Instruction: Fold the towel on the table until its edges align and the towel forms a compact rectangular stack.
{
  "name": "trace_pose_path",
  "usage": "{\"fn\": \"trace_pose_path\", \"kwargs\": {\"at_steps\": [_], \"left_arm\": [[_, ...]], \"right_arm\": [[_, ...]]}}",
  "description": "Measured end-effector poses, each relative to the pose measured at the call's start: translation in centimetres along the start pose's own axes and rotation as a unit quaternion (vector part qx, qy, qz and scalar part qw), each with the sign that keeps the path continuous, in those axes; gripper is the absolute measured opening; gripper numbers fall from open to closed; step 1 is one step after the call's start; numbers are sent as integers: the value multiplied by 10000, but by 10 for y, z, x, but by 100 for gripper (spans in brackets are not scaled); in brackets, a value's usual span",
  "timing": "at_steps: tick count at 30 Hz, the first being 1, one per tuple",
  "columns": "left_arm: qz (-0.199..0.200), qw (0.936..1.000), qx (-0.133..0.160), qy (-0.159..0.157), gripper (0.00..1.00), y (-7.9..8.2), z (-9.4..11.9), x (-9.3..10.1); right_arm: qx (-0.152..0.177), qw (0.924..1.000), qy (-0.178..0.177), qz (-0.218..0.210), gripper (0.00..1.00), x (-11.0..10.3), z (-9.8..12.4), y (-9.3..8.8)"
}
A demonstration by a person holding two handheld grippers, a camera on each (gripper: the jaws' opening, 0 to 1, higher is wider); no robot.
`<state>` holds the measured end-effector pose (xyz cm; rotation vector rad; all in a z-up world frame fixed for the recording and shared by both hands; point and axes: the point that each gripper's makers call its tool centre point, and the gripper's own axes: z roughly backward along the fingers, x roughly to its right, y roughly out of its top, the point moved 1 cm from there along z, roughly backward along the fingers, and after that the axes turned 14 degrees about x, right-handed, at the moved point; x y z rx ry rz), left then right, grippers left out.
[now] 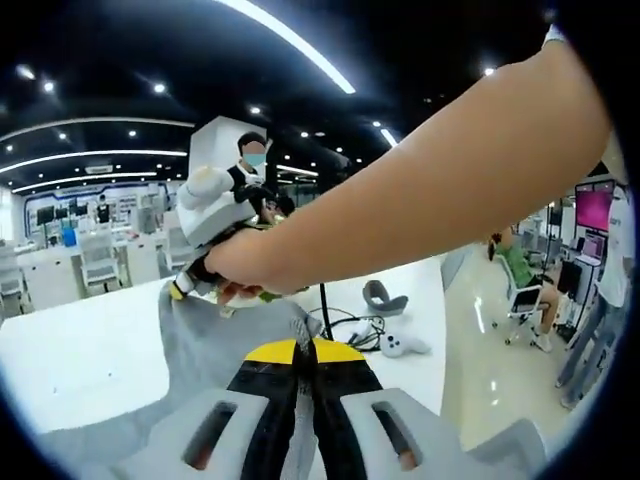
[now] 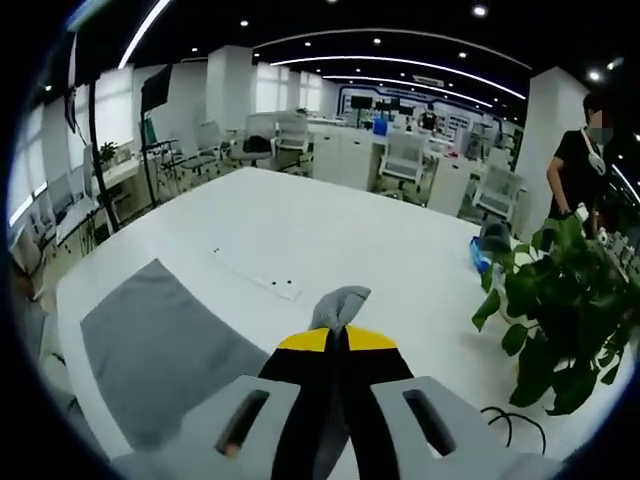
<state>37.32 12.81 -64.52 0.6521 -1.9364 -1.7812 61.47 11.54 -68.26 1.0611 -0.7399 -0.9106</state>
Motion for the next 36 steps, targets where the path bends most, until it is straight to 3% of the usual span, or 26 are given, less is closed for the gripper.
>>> {"fn": "trace_pose_path", "kwargs": {"at_steps": [7, 24, 36], "left_arm": [[6, 9995, 233, 227, 3, 15, 23, -26], [48, 9964, 480, 691, 3, 32, 86, -79], [86, 9932, 552, 1025, 4, 31, 130, -107]], "right_arm": [[19, 10000, 80, -8, 1, -31, -15, 24], [-1, 9995, 323, 73, 1, -99, -47, 54], [10, 9984, 552, 119, 1, -151, -69, 66]]}}
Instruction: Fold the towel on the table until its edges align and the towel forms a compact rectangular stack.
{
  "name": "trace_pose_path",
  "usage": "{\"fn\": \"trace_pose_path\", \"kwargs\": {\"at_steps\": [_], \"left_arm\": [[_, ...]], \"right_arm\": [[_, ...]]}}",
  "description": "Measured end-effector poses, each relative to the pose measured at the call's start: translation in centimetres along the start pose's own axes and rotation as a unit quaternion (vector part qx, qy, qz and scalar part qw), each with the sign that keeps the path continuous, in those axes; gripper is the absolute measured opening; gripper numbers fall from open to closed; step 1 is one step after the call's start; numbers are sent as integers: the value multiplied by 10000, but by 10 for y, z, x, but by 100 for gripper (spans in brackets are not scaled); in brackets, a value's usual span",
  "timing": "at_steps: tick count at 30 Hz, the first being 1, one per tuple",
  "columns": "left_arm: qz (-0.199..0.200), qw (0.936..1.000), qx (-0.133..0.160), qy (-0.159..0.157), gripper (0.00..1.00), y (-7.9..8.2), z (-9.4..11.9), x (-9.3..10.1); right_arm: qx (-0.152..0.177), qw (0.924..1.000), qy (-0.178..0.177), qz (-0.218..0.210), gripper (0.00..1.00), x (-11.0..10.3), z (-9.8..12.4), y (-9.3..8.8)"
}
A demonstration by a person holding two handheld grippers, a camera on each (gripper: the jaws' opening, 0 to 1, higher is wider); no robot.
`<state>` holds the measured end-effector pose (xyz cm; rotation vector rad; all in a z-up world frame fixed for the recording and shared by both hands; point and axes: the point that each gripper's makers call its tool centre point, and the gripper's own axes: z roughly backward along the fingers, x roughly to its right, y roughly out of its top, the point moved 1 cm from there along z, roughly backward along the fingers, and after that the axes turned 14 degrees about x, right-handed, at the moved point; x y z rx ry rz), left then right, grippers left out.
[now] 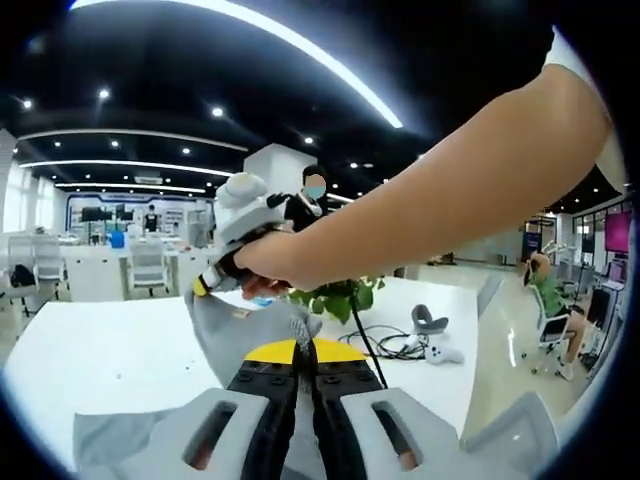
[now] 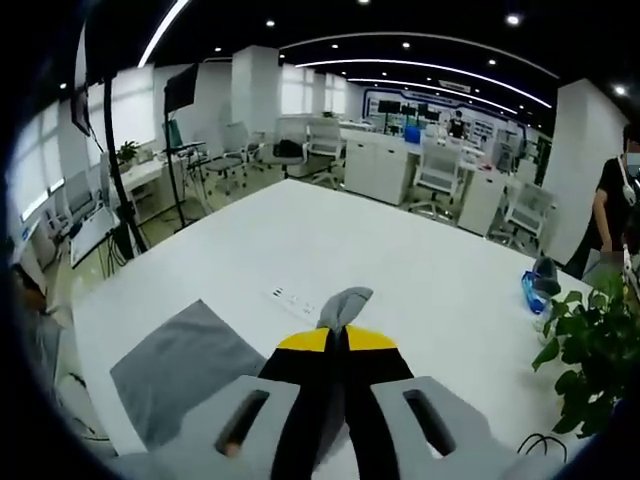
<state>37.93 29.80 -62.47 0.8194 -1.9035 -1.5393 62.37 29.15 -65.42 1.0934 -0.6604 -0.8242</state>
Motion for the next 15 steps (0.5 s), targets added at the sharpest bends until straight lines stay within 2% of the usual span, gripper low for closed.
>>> {"fn": "trace_pose_path", "kwargs": {"at_steps": [11, 15], "left_arm": [[113, 9994, -18, 331, 4, -5, 34, -30], [140, 9988, -2, 460, 4, -7, 45, -40]], "right_arm": [[-1, 9999, 143, -6, 1, -36, -16, 5], [19, 9995, 319, 90, 1, -57, -26, 10]]}}
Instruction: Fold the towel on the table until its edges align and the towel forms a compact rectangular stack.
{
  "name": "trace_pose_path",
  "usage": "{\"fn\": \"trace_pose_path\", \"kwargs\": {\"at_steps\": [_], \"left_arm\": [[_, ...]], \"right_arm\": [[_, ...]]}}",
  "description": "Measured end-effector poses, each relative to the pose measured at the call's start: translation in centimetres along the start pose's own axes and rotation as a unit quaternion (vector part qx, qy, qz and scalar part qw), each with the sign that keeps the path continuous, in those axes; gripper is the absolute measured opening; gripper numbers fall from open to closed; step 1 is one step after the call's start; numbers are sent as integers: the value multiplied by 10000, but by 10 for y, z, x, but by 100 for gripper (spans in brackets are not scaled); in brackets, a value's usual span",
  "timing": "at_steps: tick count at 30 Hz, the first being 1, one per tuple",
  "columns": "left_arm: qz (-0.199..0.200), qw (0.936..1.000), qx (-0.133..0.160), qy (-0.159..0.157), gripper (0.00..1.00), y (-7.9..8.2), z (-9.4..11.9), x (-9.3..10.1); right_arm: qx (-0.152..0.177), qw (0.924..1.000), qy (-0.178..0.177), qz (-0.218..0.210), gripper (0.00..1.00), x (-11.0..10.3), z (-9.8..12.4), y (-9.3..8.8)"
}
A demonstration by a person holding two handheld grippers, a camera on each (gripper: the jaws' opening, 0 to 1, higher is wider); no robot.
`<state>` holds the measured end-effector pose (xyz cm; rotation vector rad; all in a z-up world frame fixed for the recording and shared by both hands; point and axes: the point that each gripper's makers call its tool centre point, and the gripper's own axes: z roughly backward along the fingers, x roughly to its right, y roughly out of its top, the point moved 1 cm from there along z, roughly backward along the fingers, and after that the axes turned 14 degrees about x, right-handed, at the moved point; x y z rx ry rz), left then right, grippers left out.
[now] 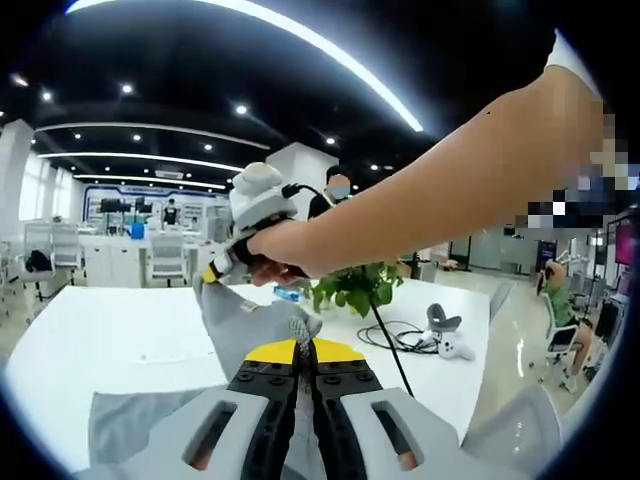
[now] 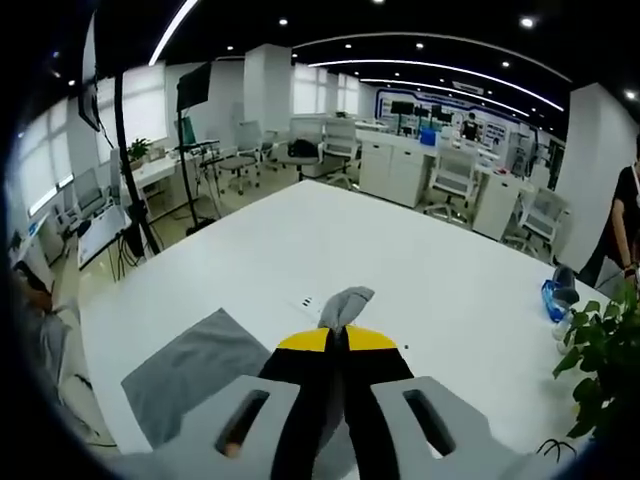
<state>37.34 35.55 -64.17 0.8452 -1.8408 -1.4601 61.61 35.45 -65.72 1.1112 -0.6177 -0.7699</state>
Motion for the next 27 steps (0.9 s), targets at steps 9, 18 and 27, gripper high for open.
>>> {"fn": "trace_pose_path", "kwargs": {"at_steps": [9, 18, 27], "left_arm": [[208, 9989, -32, 429, 4, -12, 31, -25], [311, 9963, -155, 789, 4, -25, 59, -51], [382, 9914, -340, 1208, 4, -45, 85, -80]], "right_arm": [[-56, 9990, 350, 277, 1, -39, -29, 1], [-192, 9968, 608, 475, 2, -65, -62, -10], [-356, 9949, 772, 541, 2, -87, -90, -25]]}}
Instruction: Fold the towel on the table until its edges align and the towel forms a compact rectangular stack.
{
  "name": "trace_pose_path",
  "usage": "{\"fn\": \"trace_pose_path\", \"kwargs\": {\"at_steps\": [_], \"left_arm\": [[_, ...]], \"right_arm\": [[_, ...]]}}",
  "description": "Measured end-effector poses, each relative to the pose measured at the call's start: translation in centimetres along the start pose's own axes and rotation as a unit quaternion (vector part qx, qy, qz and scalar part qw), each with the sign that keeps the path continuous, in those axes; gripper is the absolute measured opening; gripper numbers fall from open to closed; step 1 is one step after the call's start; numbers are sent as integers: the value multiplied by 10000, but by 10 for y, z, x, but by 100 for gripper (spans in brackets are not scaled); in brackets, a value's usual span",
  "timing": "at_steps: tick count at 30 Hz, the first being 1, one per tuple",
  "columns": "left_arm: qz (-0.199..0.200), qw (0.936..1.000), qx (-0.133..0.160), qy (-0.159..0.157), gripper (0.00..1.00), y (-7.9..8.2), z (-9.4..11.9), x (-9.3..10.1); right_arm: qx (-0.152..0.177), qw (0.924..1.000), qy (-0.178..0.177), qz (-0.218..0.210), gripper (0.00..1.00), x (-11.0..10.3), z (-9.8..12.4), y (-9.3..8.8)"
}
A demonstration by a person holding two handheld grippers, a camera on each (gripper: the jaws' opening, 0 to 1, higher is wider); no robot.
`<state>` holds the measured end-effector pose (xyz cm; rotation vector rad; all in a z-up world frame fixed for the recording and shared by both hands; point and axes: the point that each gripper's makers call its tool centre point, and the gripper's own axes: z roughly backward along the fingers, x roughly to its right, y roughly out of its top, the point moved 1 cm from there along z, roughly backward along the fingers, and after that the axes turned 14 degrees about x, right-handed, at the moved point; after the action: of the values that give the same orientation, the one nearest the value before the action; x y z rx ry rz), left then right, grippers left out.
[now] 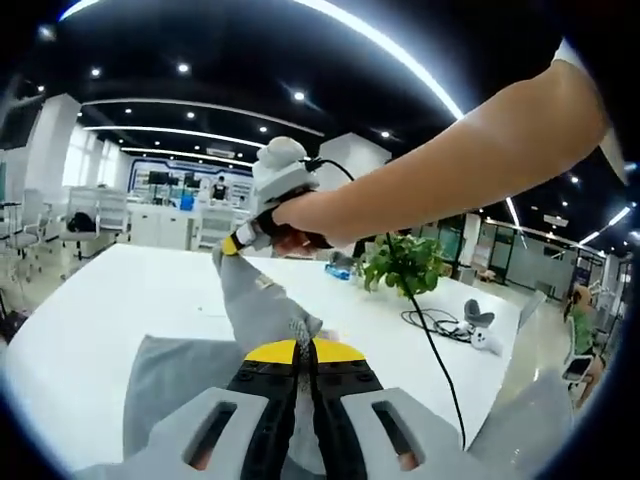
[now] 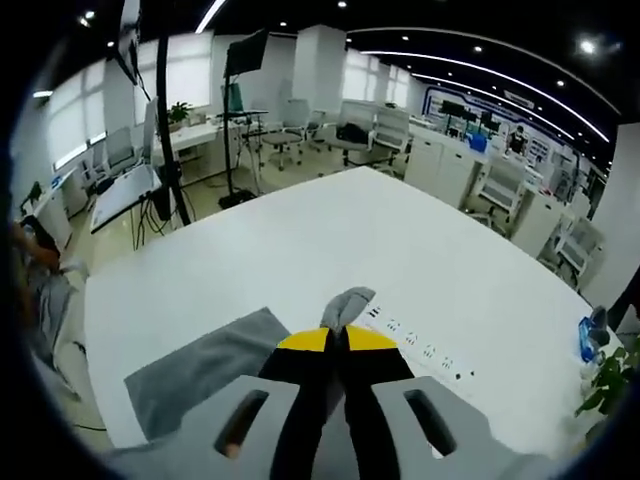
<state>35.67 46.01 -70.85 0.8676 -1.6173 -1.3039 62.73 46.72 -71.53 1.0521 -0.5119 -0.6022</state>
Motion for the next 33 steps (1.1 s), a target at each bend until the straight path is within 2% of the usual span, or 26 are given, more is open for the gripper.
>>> {"fn": "trace_pose_path", "kwargs": {"at_steps": [8, 18, 23, 27, 33], "left_arm": [[47, 9998, -124, 146, 4, -13, 8, -18], [225, 9984, -290, 429, 4, -35, 23, -43], [94, 9976, -339, 588, 4, -43, 33, -56], [231, 9962, -387, 749, 4, -50, 39, -68], [209, 9949, -480, 864, 4, -62, 45, -80]], "right_arm": [[-105, 9999, 124, 17, 2, -14, -18, -9], [-250, 9991, 347, 53, 2, -43, -44, -24], [-326, 9985, 447, 38, 2, -56, -55, -28], [-418, 9977, 533, 90, 2, -65, -66, -33], [-525, 9968, 600, 96, 2, -74, -81, -43]]}}
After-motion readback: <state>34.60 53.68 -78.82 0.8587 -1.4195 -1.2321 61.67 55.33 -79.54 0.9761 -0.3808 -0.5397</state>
